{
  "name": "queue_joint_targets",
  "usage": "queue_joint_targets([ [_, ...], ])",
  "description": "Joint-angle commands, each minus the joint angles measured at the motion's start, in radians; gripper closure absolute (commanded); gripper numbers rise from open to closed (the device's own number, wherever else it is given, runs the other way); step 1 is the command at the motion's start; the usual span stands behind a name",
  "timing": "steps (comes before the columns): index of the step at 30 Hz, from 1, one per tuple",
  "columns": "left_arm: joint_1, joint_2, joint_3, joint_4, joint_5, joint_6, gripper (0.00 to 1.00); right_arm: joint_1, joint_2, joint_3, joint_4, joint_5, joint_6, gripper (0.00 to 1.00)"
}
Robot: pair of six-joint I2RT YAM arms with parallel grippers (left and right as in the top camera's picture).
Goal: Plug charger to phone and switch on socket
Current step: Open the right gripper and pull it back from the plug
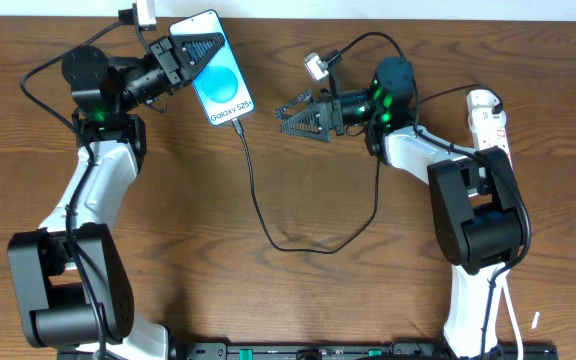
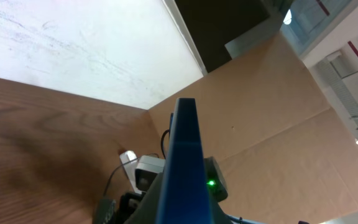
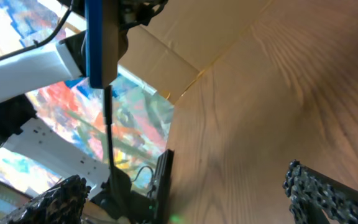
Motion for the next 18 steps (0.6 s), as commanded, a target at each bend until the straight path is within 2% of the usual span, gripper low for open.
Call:
queue_joint_targets([
  [1, 0.001, -0.010, 0.003, 0.011, -0.005, -0.006, 0.92, -0.006, -0.018, 0.017, -0.039, 0.037, -0.106, 0.01],
  [18, 0.001, -0.010, 0.003, 0.011, -0.005, -0.005, 0.93, -0.010, -0.018, 0.017, -0.443, 0.190, -0.357, 0.01],
])
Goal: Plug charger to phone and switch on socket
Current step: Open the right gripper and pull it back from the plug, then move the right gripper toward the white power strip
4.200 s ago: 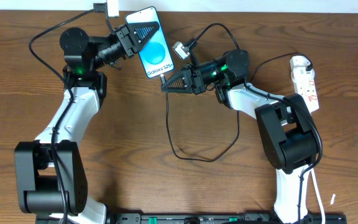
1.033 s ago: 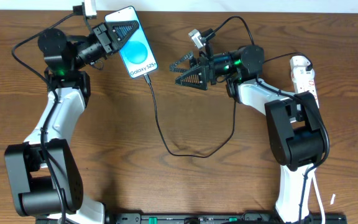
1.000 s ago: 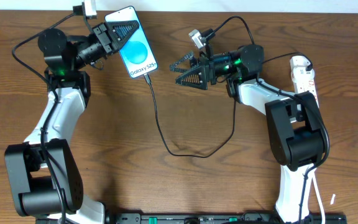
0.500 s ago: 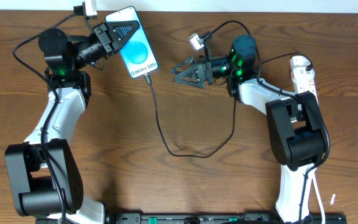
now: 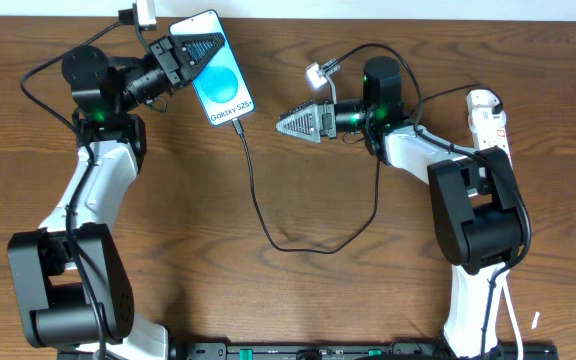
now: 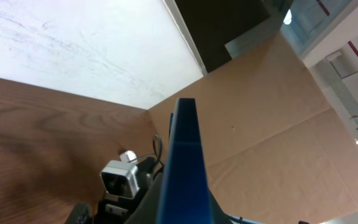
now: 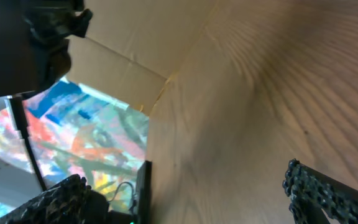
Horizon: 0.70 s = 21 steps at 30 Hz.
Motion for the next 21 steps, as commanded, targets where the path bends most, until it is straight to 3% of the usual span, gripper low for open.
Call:
queue_joint_targets([
  [1, 0.001, -0.010, 0.004, 0.011, -0.005, -0.005, 0.93, -0.011, -0.018, 0.014, -0.039, 0.056, -0.083, 0.01],
  [21, 0.001, -0.010, 0.004, 0.011, 0.000, 0.006, 0.93, -0.017, -0.019, 0.014, -0.301, 0.257, -0.188, 0.01],
])
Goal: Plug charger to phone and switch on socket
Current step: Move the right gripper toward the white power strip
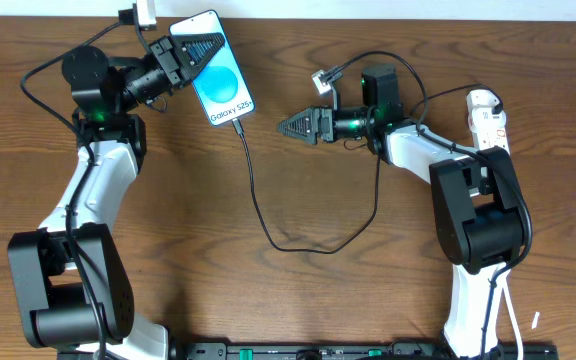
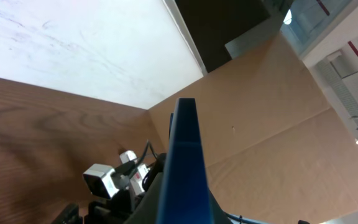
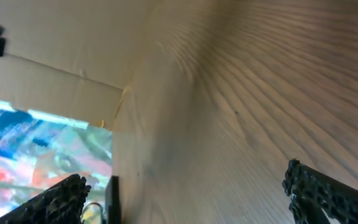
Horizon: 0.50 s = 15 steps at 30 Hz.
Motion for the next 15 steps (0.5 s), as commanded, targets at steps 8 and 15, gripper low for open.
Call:
queue_joint_targets([
  [8, 0.001, -0.010, 0.003, 0.012, 0.002, 0.006, 0.92, -0.013, -0.022, 0.012, -0.111, 0.134, -0.061, 0.01],
  [15, 0.001, -0.010, 0.003, 0.012, 0.006, 0.006, 0.93, -0.019, -0.084, 0.012, -0.259, 0.290, -0.120, 0.01],
])
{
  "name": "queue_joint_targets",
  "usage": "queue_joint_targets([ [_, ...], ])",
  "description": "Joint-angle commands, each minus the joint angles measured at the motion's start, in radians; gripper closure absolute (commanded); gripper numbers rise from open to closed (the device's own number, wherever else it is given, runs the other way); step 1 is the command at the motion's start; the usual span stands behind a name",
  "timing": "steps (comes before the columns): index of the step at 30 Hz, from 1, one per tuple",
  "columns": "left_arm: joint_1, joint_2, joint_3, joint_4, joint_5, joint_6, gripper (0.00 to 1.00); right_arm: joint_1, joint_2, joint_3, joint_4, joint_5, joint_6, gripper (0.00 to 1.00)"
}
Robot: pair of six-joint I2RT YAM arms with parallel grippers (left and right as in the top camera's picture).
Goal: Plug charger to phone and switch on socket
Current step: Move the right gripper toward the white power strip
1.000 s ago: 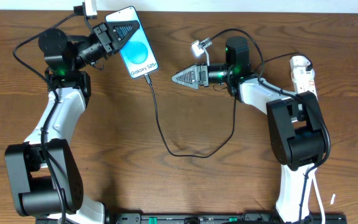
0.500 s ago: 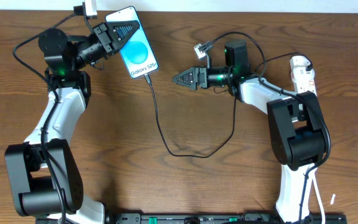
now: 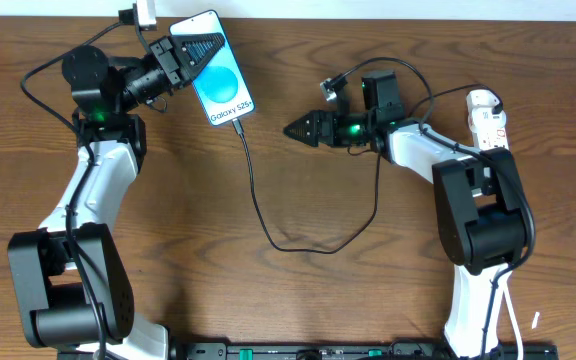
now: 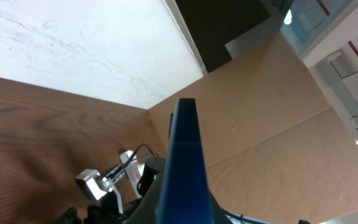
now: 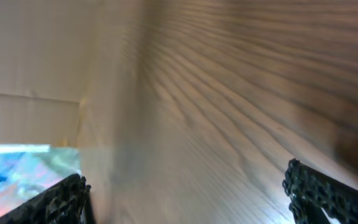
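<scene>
The phone (image 3: 223, 80), its lit blue screen facing up, is held above the table's far left with my left gripper (image 3: 203, 45) shut on its upper end. In the left wrist view the phone (image 4: 184, 155) shows edge-on as a blue slab. A black charger cable (image 3: 258, 205) leaves the phone's lower end and loops across the table toward the right arm. My right gripper (image 3: 298, 130) hovers to the right of the phone, turned edge-on. Seen from the right wrist, that gripper (image 5: 191, 199) is open, fingers (image 5: 64, 199) wide apart over bare wood.
A white power strip (image 3: 488, 118) lies at the far right, beyond the right arm's elbow. The wooden table (image 3: 168, 250) carries the cable's loop in the middle. A cardboard wall stands behind the table's far edge.
My right gripper has drawn back slightly to the right and its wrist view now faces more of the tabletop. The left gripper and the phone have not moved.
My right gripper was open just right of the phone's lower end, fingers spread flat. Then it stood rolled edge-on, and at each later moment a little farther right. The left gripper held the phone with the cable in it throughout.
</scene>
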Motion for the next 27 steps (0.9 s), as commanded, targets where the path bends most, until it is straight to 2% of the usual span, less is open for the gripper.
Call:
queue_joint_targets([
  [1, 0.001, -0.010, 0.004, 0.012, 0.006, 0.006, 0.93, -0.010, -0.087, 0.010, -0.075, 0.137, -0.074, 0.01],
  [6, 0.001, -0.010, 0.004, 0.013, 0.005, 0.006, 0.92, -0.010, -0.176, 0.010, -0.188, 0.294, -0.118, 0.01],
  [15, 0.001, -0.010, 0.004, 0.004, 0.005, 0.008, 0.93, -0.010, -0.314, 0.010, -0.327, 0.597, -0.091, 0.01],
  [17, 0.001, -0.010, 0.004, -0.023, 0.005, 0.048, 0.92, -0.010, -0.338, 0.010, -0.340, 0.642, -0.091, 0.01],
  [27, 0.001, -0.010, 0.004, -0.441, -0.121, 0.312, 0.93, -0.010, -0.394, 0.010, -0.334, 0.717, -0.092, 0.01],
])
